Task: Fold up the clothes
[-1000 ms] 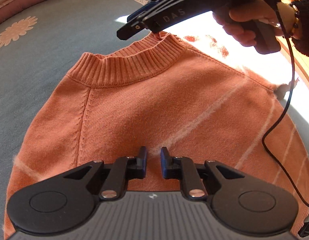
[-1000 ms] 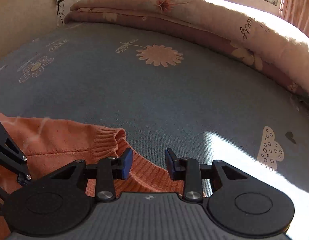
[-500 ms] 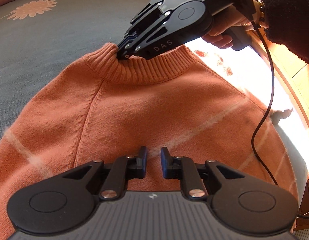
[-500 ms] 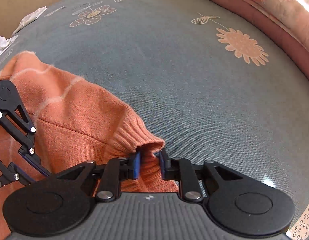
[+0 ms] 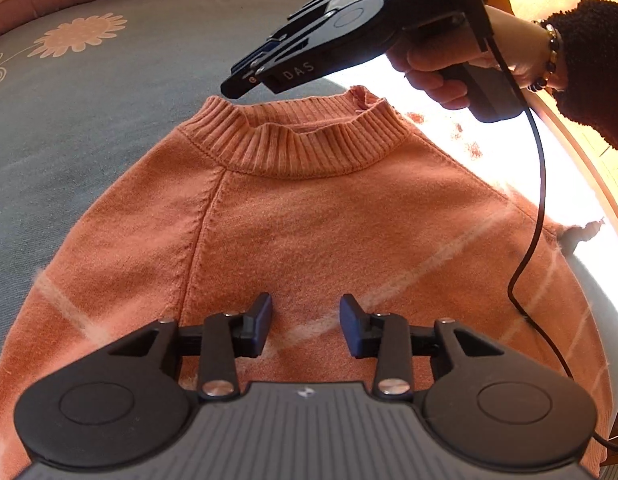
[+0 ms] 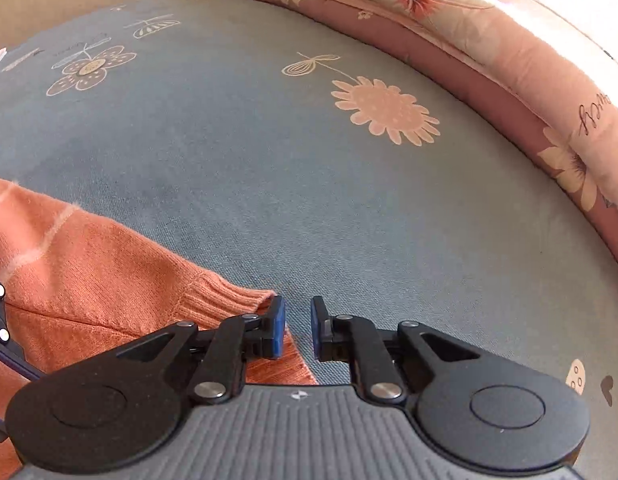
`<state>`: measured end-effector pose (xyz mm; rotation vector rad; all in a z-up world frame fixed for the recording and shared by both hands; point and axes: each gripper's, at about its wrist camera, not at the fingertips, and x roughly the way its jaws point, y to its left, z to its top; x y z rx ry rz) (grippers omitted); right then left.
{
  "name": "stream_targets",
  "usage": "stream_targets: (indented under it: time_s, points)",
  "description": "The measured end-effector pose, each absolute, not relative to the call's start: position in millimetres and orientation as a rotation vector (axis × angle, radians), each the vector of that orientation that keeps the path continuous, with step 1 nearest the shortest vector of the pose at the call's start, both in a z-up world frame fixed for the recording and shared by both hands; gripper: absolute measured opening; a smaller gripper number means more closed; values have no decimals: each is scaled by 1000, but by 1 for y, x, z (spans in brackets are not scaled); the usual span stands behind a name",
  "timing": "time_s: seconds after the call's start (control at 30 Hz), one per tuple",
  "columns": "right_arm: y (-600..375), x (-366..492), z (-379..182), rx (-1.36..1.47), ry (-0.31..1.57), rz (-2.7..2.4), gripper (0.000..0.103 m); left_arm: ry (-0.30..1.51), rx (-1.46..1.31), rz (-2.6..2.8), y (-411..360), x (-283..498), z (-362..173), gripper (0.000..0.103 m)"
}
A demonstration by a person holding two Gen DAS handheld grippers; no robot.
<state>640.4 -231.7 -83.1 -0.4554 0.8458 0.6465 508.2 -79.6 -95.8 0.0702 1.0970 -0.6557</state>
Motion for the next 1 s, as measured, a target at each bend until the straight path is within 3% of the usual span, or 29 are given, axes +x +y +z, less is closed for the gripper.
stream_targets:
  time_s: [0.2, 0.37, 0.5, 0.63, 0.83, 0.93, 1.0]
  points:
    - [-282, 606, -59, -244, 878, 533, 25, 1044, 115, -664, -93, 514, -89, 37]
    - [-298, 561, -71, -145, 945, 496, 25, 1011, 158, -657, -102, 524, -91, 37]
    - [-293, 530, -88, -125, 954, 472, 32, 1000, 208, -643, -107, 527, -99, 37]
    - [-293, 526, -107, -75, 942, 393, 33, 992, 262, -567, -100, 533, -104, 39]
    - [-310, 549, -100, 9, 882, 246, 33, 1030, 205, -546, -91, 541, -94, 31]
    - [-326, 536, -84, 56, 875, 181, 39, 1020, 181, -612, -97, 530, -84, 38]
    - [-335, 515, -78, 73, 878, 127, 49, 1024, 202, -650, -105, 519, -86, 40]
